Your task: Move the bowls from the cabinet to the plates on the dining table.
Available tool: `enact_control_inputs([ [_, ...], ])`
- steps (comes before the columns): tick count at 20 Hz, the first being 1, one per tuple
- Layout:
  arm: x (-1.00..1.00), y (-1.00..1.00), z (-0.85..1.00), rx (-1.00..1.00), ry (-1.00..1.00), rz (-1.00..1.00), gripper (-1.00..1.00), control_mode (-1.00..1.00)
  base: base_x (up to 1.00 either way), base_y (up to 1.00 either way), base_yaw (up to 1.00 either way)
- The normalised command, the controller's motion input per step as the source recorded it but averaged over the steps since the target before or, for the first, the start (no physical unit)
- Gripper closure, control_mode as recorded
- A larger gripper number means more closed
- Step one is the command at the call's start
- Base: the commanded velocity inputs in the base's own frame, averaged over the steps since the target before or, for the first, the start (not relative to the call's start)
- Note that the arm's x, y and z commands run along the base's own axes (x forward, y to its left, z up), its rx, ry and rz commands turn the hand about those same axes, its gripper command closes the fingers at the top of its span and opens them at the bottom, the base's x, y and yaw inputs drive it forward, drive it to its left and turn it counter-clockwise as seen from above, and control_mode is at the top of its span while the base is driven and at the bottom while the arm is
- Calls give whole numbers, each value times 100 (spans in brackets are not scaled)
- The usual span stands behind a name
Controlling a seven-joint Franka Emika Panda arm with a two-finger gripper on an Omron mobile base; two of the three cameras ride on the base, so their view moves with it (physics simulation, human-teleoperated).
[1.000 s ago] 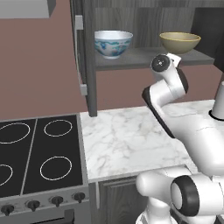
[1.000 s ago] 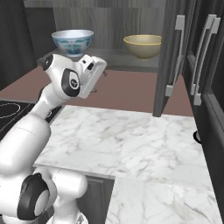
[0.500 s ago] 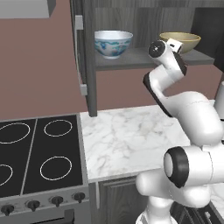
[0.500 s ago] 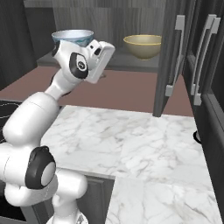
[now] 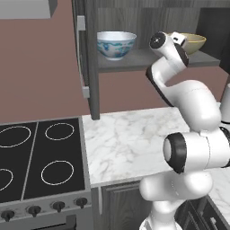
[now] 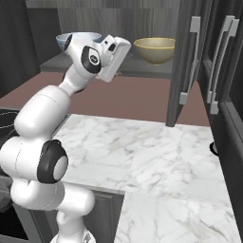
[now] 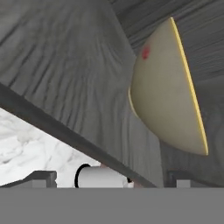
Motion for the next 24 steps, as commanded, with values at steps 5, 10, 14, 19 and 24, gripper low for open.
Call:
enact_control_inputs([
  [5,30,-27,21,0,0,0,-100,-100,0,0,0],
  [10,32,-30,26,0,0,0,-100,-100,0,0,0],
  [14,30,-25,28,0,0,0,-100,-100,0,0,0],
  [19,35,-19,5,0,0,0,-100,-100,0,0,0],
  [24,31,-17,1,0,0,0,-100,-100,0,0,0],
])
